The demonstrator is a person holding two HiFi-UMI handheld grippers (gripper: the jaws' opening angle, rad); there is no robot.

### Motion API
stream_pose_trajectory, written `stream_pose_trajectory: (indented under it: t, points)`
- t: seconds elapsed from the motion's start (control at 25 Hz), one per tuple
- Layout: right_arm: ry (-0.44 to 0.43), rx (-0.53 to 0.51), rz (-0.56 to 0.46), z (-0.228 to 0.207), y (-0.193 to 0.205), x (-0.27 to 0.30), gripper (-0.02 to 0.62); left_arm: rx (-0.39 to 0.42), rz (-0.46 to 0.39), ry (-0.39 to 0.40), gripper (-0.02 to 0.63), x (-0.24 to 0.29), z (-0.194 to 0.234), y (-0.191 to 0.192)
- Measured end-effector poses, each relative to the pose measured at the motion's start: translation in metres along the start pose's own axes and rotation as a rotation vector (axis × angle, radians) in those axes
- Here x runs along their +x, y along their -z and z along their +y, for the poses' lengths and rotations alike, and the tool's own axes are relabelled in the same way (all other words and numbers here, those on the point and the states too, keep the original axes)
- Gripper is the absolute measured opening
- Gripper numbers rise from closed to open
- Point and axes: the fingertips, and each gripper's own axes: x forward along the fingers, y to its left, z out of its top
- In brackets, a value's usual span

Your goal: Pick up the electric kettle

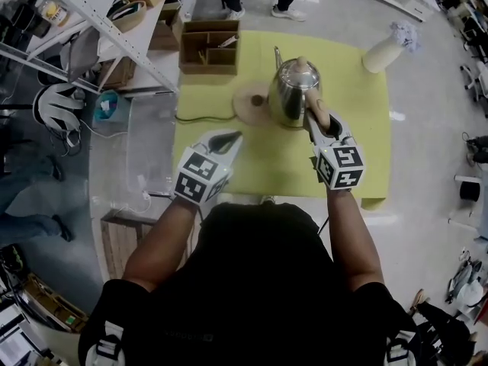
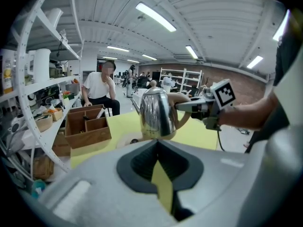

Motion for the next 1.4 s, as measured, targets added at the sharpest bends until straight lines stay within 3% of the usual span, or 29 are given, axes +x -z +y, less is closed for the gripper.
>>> stream_pose_trajectory:
  t: [1.4]
  points:
    - [0.274,0.073,0.011,-0.15,0.029,-0.03,0.092,0.057,0.047,0.083,0.002,0.07,-0.033,-0.019]
